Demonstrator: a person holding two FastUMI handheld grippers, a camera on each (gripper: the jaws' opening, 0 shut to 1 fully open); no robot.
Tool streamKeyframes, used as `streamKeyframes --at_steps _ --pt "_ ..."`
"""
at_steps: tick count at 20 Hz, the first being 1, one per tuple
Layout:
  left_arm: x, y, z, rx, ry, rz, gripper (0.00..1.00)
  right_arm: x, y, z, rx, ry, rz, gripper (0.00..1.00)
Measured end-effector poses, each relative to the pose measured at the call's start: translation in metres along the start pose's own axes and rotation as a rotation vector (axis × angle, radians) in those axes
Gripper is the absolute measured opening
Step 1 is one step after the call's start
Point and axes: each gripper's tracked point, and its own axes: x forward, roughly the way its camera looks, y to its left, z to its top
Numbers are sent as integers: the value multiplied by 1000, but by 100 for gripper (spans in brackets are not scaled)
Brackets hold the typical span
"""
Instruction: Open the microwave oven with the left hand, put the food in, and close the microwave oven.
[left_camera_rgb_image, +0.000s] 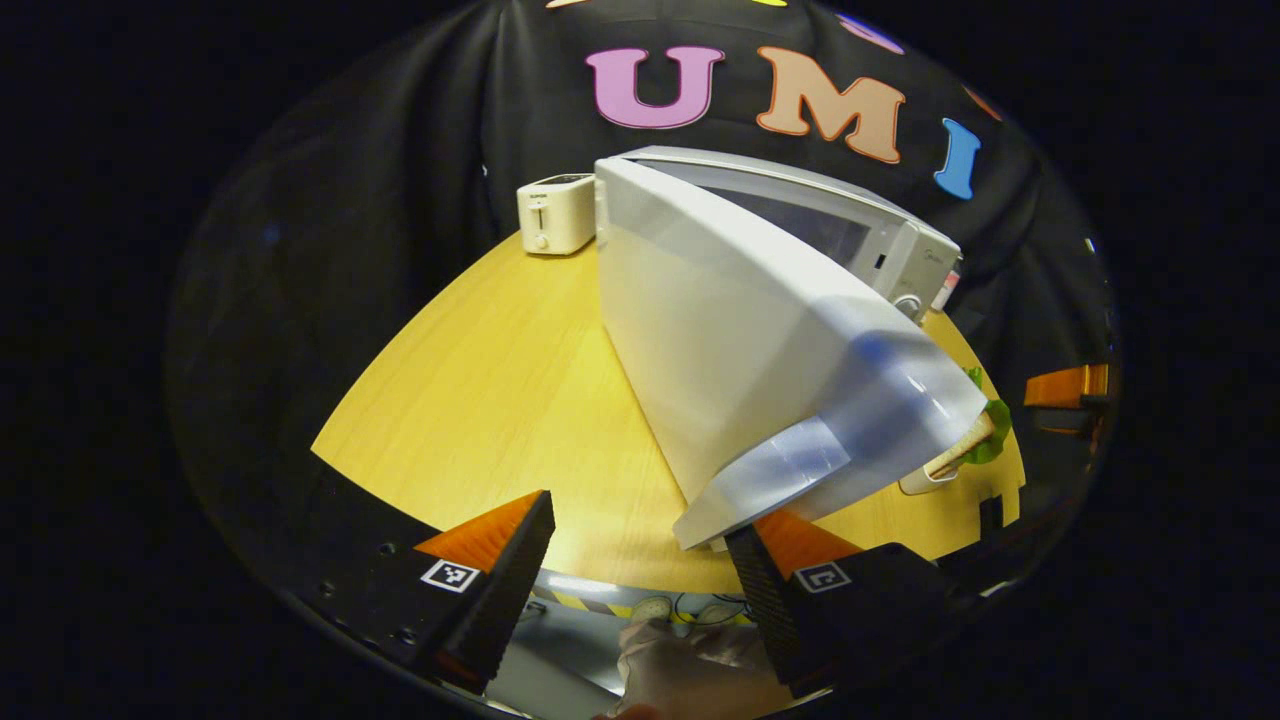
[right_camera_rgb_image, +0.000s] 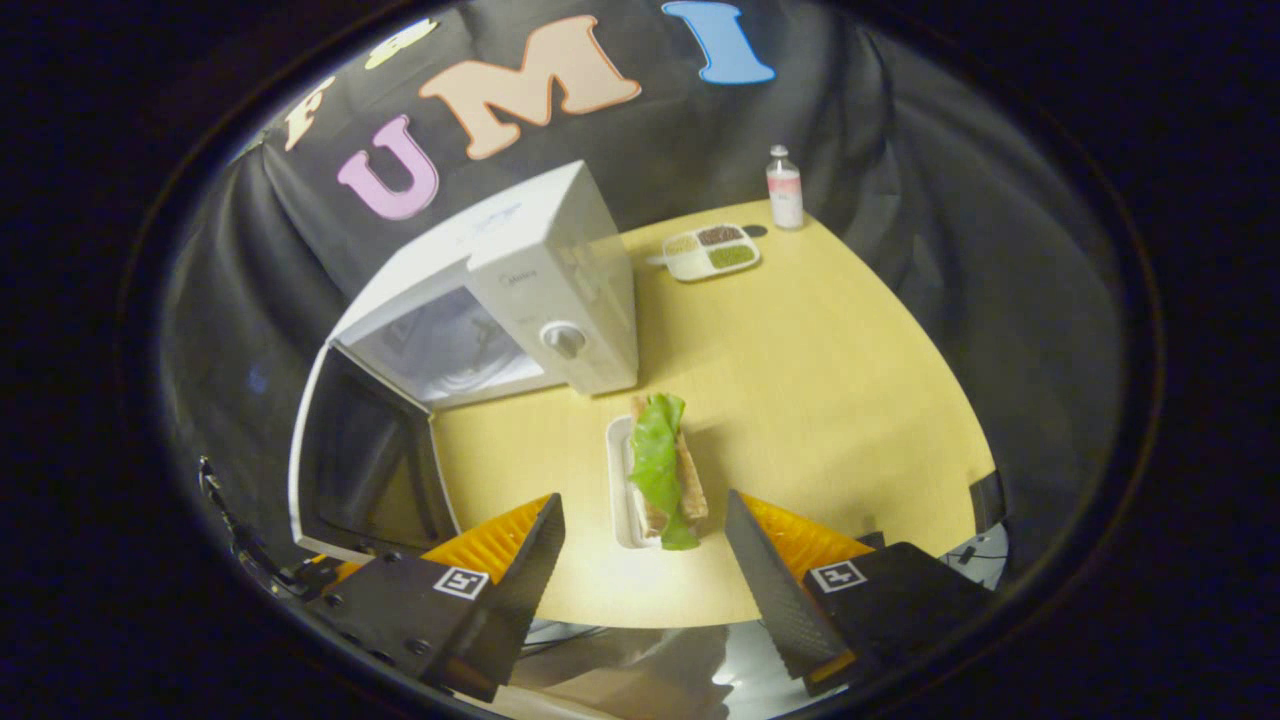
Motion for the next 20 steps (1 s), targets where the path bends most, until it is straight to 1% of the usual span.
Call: streamKeyframes --at_steps 2,4,5,6,7,9,10,11,14,17,18,19,20 --pt "-9 19 -4 -38 1 28 98 11 -2 -5 6 37 10 100" --pt "-16 33 -8 -103 -1 46 98 22 -3 -13 12 86 22 100" --pt "-21 40 -9 -134 -9 57 98 26 -6 -13 14 101 15 100" --pt "-27 49 -9 -154 -23 73 99 33 -8 -13 17 112 12 92" --pt "-31 59 -8 -169 -31 92 100 37 -10 -13 21 121 9 100" --pt "-48 80 -5 -193 -50 137 100 46 -13 -14 26 146 7 100" --pt "-53 85 -2 -199 -65 144 100 51 -14 -15 31 156 9 92" --pt "-60 89 1 -199 -80 152 97 54 -14 -16 36 172 14 100" --pt "-78 101 9 -201 -123 205 98 65 -16 -22 38 204 17 100" --pt "-93 102 22 -240 -189 249 97 74 -16 -31 39 244 31 98" --pt "-99 103 27 -255 -216 267 97 77 -17 -32 41 251 37 86" --pt "-105 106 33 -261 -252 294 98 81 -17 -34 45 259 37 82" --pt "-110 110 37 -265 -275 324 97 80 -15 -35 54 270 52 67"
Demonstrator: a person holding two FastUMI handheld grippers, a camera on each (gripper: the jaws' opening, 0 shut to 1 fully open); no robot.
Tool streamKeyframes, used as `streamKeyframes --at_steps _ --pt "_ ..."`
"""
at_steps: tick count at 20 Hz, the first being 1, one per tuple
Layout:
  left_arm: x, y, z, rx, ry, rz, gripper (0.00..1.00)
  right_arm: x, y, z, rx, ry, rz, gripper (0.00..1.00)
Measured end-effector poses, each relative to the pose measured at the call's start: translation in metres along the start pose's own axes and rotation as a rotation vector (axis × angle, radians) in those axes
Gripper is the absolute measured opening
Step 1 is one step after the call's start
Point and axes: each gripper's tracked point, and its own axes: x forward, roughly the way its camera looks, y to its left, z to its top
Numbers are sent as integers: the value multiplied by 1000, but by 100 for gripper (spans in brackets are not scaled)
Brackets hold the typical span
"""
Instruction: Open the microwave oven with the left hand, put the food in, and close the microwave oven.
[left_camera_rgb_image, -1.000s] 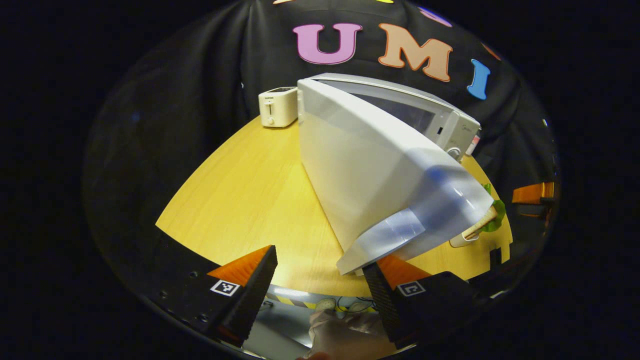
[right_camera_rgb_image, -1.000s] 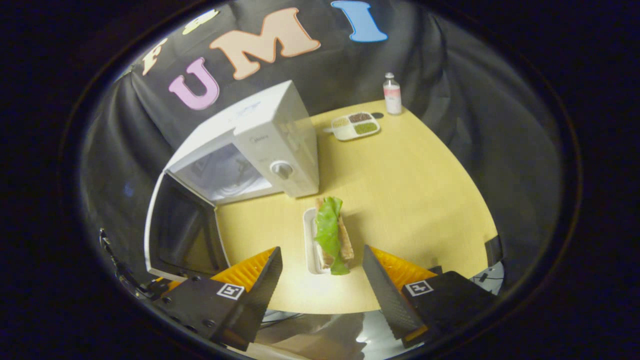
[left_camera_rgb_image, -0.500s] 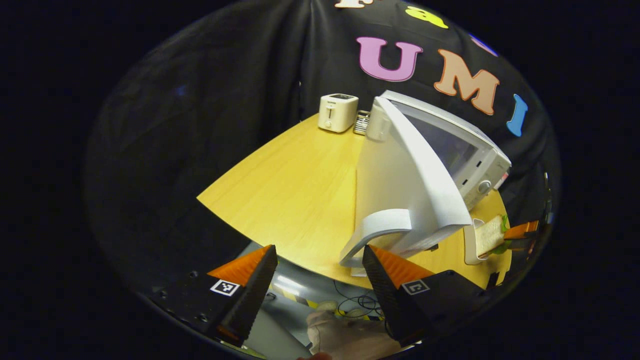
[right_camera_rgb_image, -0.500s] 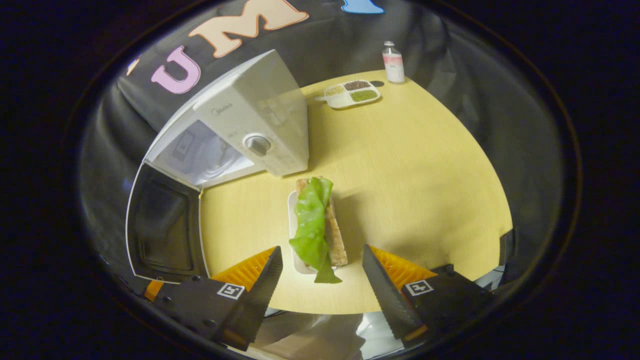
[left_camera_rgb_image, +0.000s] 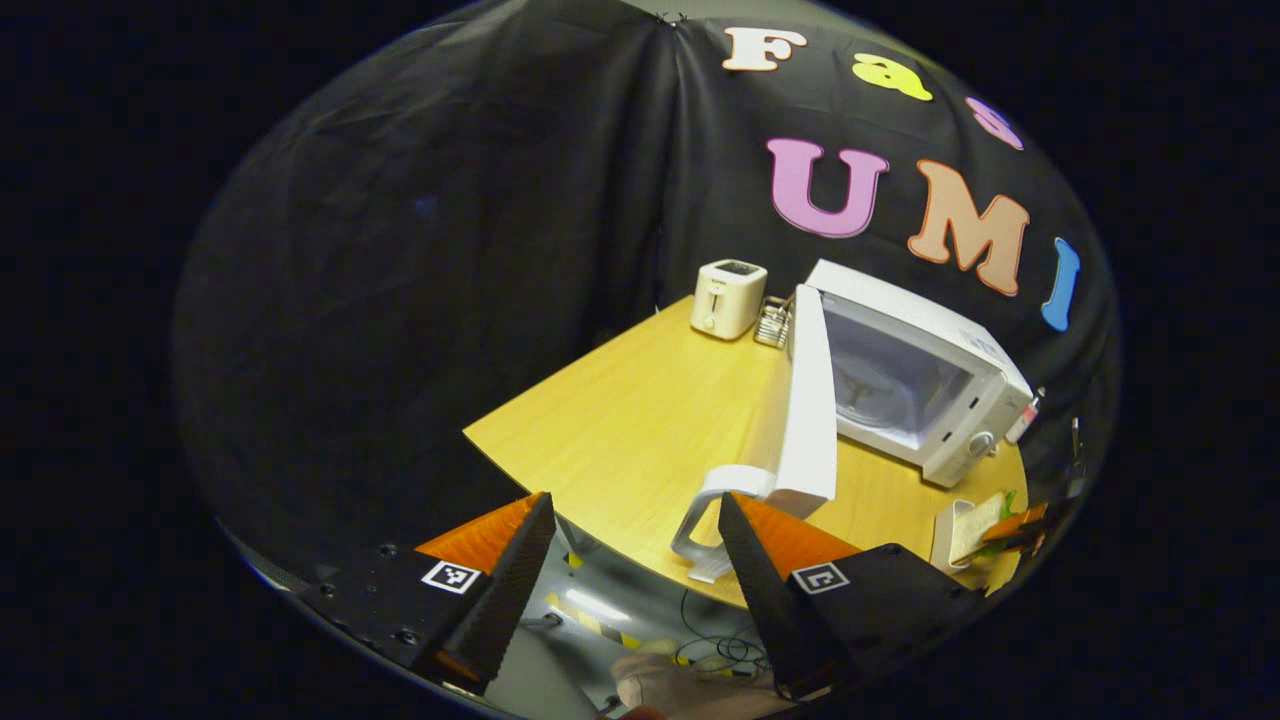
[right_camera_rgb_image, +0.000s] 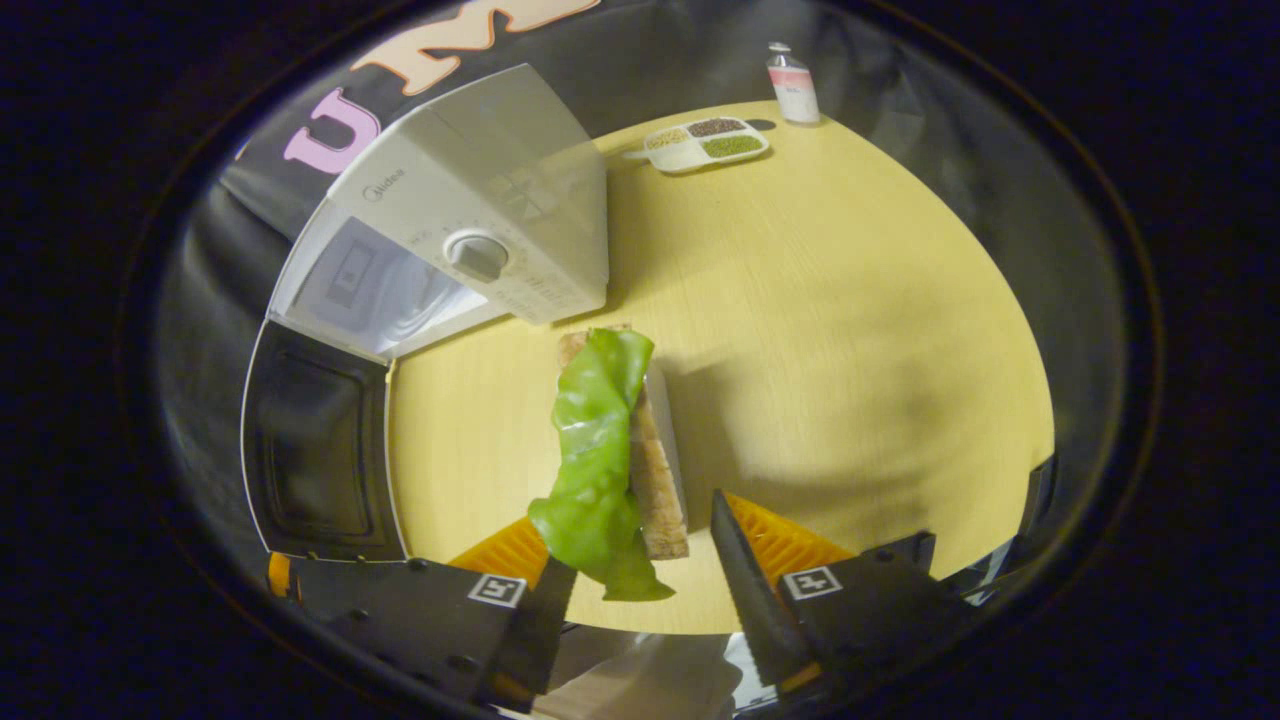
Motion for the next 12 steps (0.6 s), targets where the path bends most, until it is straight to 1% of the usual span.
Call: streamKeyframes --at_steps 1,3,5,6,7,8,9,10,12 --pt "-3 3 2 -5 -16 24 97 1 3 1 15 2 15 62" --pt "-11 3 5 -36 -38 49 97 -1 4 2 23 12 32 52" --pt "-17 3 4 -88 -49 57 97 -1 3 5 39 -10 30 37" --pt "-19 2 2 -111 -52 60 97 -4 4 7 43 -21 28 36" --pt "-19 2 0 -128 -51 63 97 -6 6 10 49 -29 37 30" --pt "-18 4 -1 -135 -52 71 97 -10 9 11 57 -36 49 36" --pt "-17 6 -1 -132 -58 83 98 -15 11 13 67 -46 63 31" --pt "-17 6 -1 -129 -61 91 97 -20 12 14 72 -52 74 36" --pt "-17 6 1 -130 -68 99 97 -32 12 14 89 -58 88 36"
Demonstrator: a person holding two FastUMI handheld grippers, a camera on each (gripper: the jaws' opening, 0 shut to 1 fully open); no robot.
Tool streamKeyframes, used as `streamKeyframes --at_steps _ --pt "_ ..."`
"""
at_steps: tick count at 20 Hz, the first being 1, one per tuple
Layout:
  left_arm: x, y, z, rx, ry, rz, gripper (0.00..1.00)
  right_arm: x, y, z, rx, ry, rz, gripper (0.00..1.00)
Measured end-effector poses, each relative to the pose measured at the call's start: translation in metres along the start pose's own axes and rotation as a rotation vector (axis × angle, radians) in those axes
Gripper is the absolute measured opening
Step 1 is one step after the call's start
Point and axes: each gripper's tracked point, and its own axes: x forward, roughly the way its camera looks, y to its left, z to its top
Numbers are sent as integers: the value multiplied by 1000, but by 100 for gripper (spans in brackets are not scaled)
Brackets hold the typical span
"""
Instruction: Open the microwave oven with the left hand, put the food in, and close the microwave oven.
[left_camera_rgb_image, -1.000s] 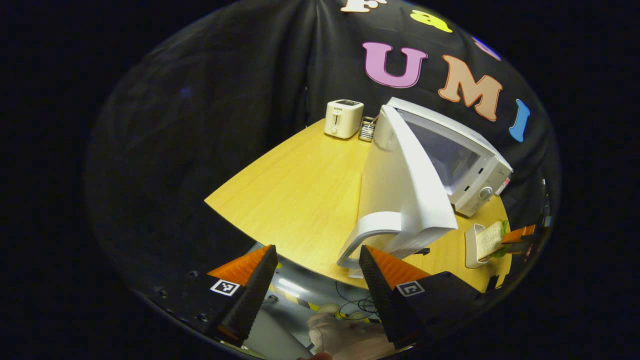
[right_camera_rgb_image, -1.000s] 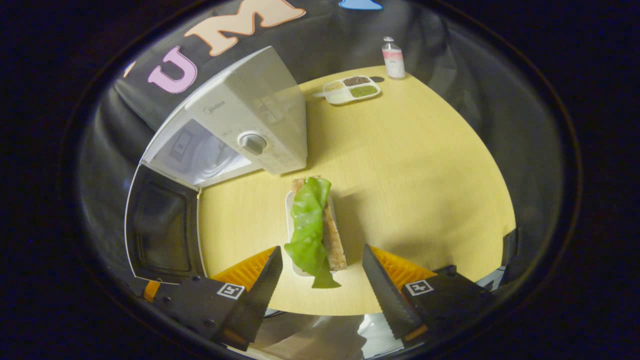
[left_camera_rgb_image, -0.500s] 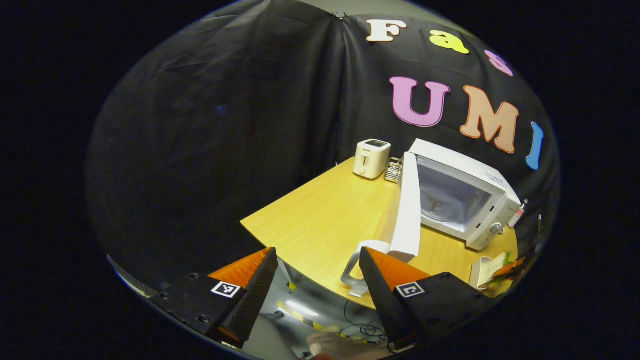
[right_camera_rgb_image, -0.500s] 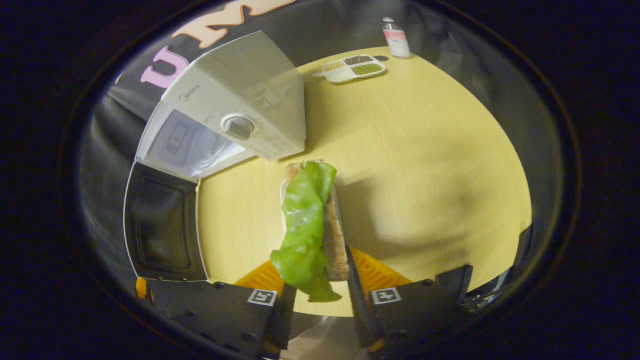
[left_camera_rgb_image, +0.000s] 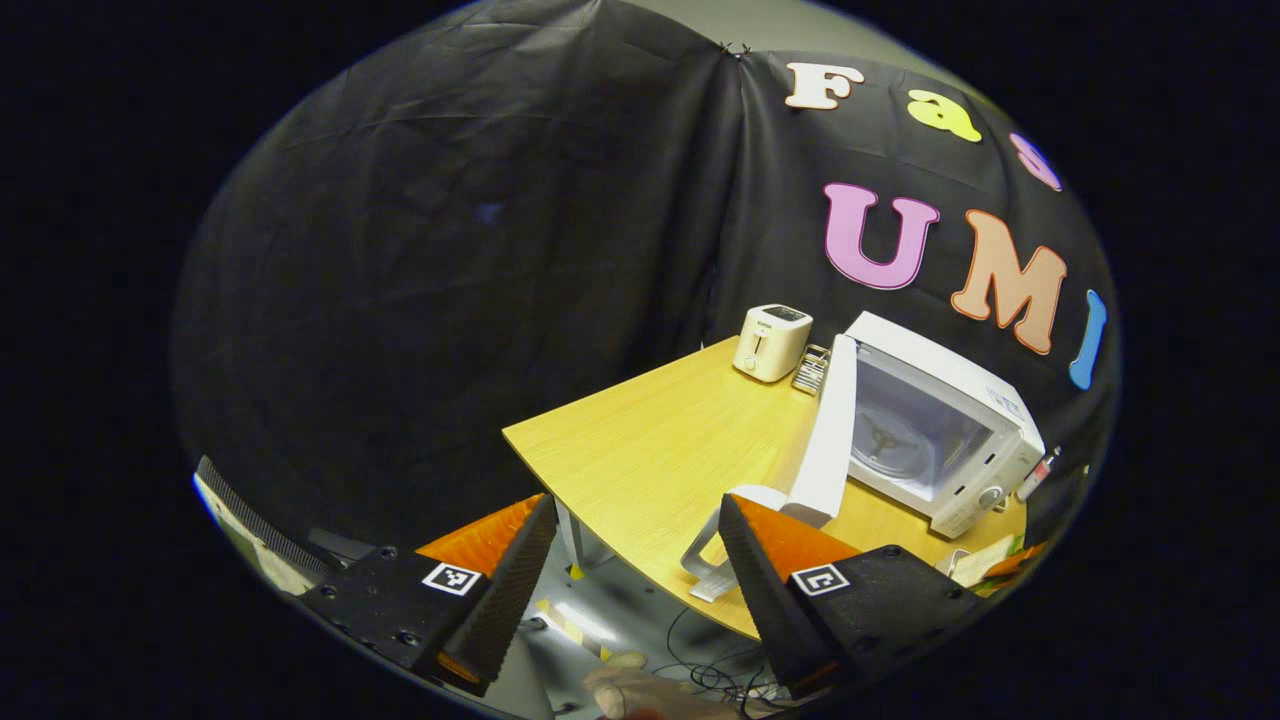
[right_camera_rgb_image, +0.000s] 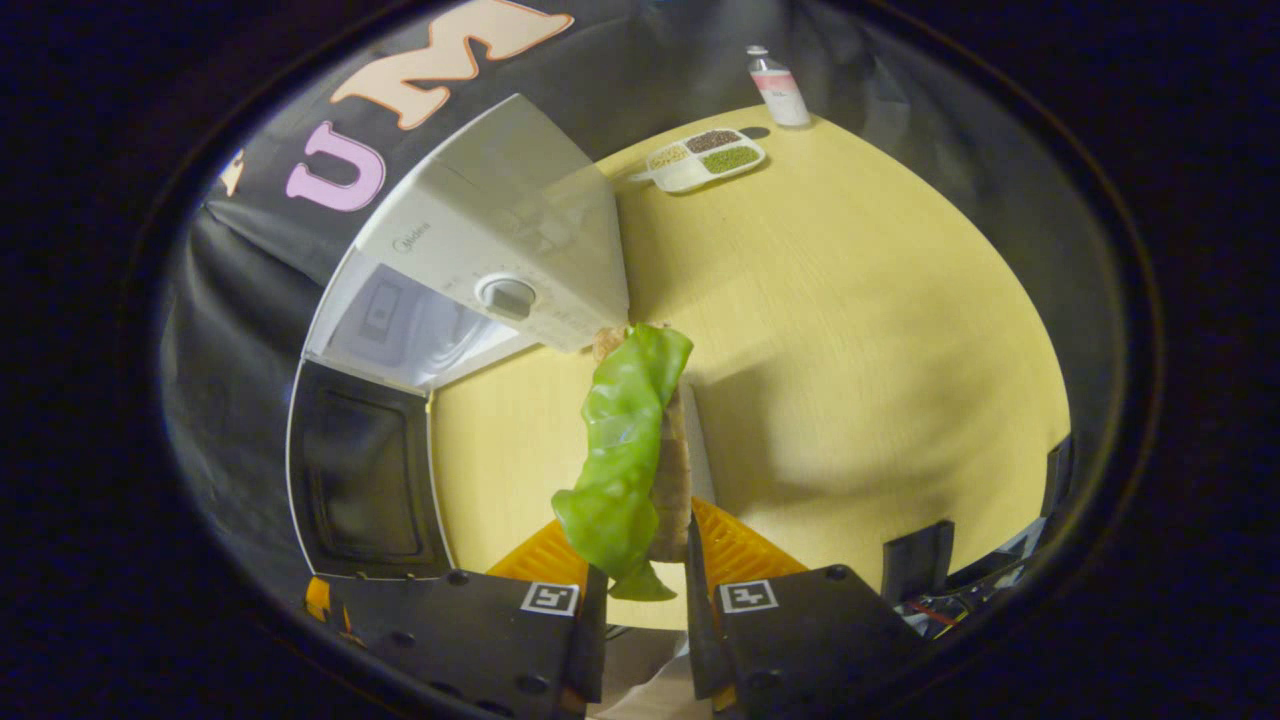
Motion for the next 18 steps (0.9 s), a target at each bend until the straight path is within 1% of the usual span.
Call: streamKeyframes --at_steps 1,2,3,7,8,9,12,13,14,16,18 --pt "-1 1 2 -1 -3 5 97 -7 1 1 6 -9 7 36" --pt "-1 2 3 0 -8 9 97 -15 3 1 12 -19 15 30" --pt "0 1 5 0 -13 10 97 -22 5 1 18 -29 26 36" --pt "6 1 14 35 -28 5 97 -46 22 -6 51 -62 80 37" --pt "12 -1 17 44 -34 -6 96 -51 27 -10 66 -70 92 30" --pt "16 -4 20 50 -36 -19 97 -55 33 -13 83 -77 105 37" --pt "35 -12 26 63 -33 -77 96 -60 52 -23 134 -98 136 37" --pt "45 -13 29 69 -32 -91 96 -61 60 -25 146 -107 141 30" --pt "55 -13 32 73 -29 -108 96 -60 68 -26 159 -116 145 36" --pt "74 -12 38 79 -12 -137 97 -60 90 -31 195 -132 157 36" --pt "92 -12 45 87 -3 -172 96 -57 118 -34 233 -151 191 36"
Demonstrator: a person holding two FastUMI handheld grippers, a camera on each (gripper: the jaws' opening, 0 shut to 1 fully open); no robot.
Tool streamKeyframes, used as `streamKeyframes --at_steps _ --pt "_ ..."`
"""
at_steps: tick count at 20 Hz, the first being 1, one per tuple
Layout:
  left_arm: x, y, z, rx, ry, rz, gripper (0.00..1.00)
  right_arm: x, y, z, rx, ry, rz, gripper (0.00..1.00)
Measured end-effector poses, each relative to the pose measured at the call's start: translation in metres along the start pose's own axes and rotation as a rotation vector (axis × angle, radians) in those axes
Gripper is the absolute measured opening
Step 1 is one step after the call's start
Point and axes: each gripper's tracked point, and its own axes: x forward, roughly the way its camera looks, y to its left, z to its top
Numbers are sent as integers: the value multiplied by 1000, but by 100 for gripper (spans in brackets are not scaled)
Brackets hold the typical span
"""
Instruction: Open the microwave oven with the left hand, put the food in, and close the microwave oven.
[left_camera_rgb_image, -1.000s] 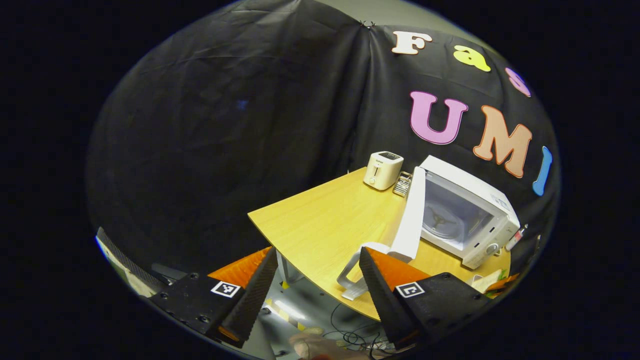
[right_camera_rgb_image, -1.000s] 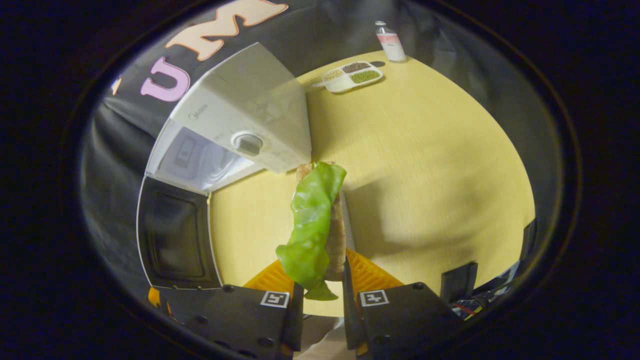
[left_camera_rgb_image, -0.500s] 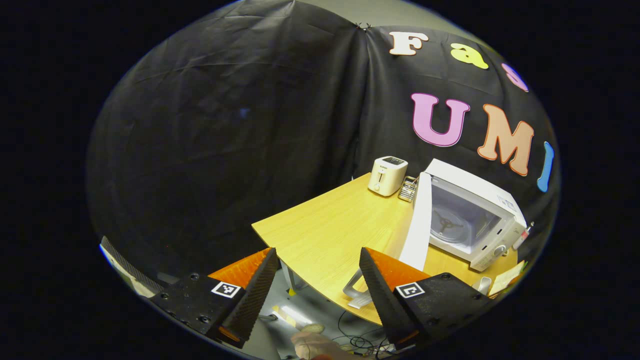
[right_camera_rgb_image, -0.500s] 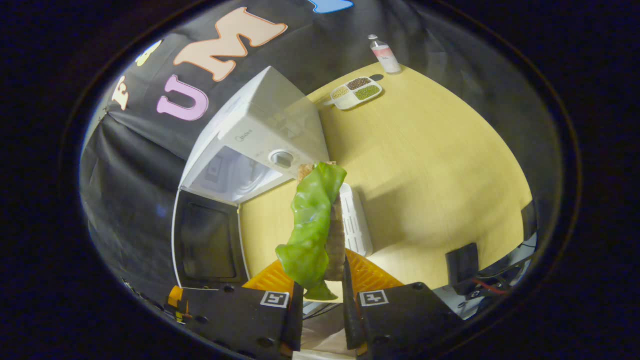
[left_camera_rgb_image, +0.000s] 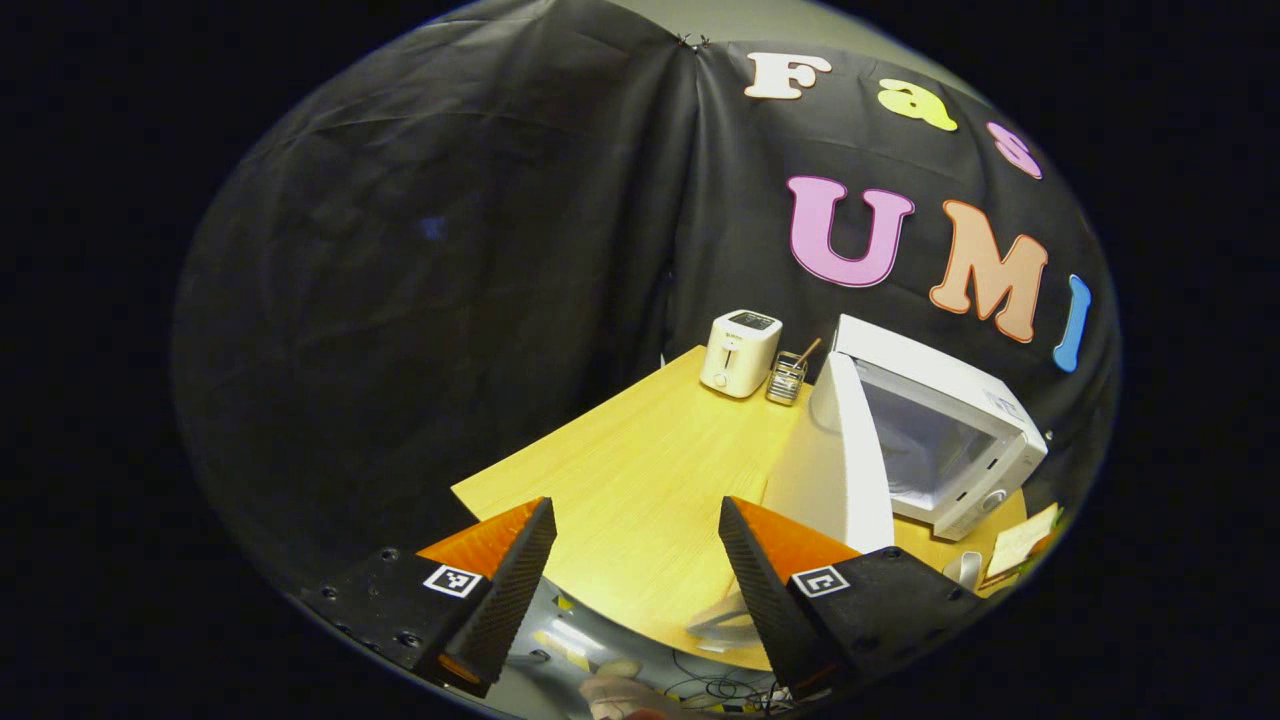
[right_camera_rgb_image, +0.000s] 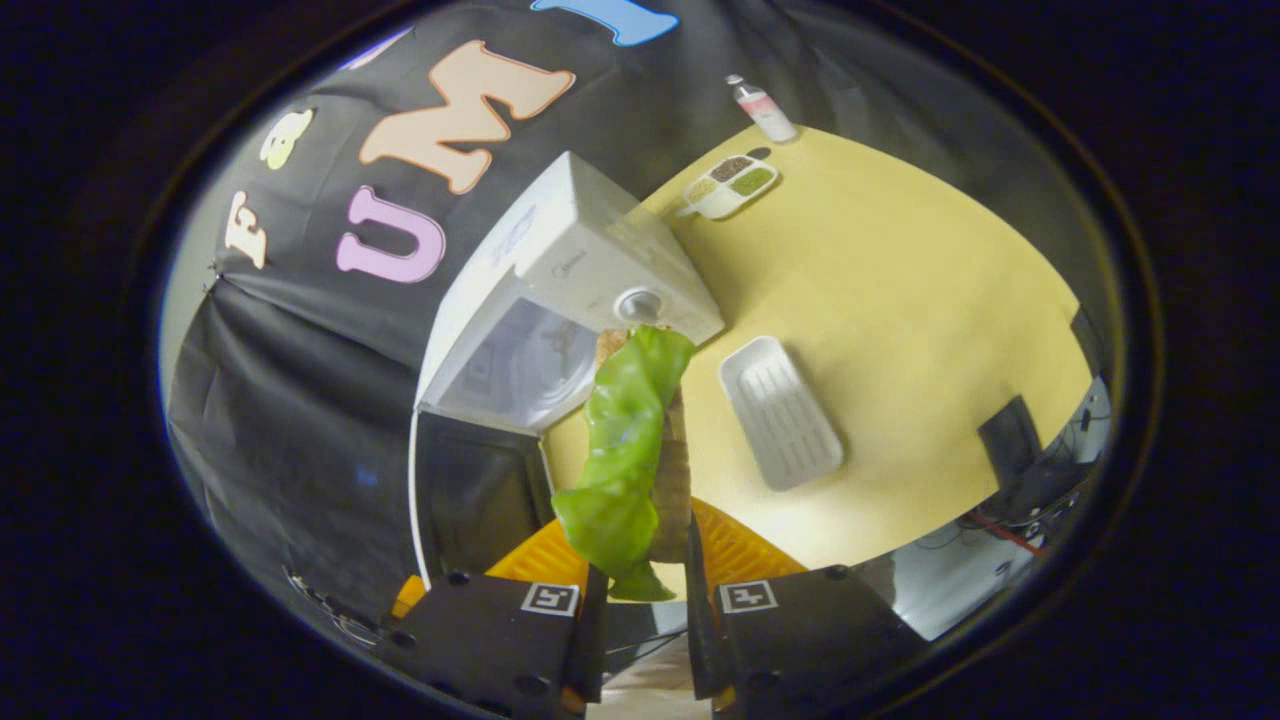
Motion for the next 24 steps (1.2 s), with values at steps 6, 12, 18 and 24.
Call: streamKeyframes --at_steps 6,12,18,24 --pt "48 3 17 95 11 -105 96 37 82 -17 119 -69 142 36" --pt "78 -10 17 123 29 -236 96 87 155 -24 196 -168 271 36" --pt "94 -4 3 129 80 -286 96 160 167 -22 201 -208 197 36" --pt "108 13 -18 92 174 -270 96 222 172 -10 163 -215 110 36"
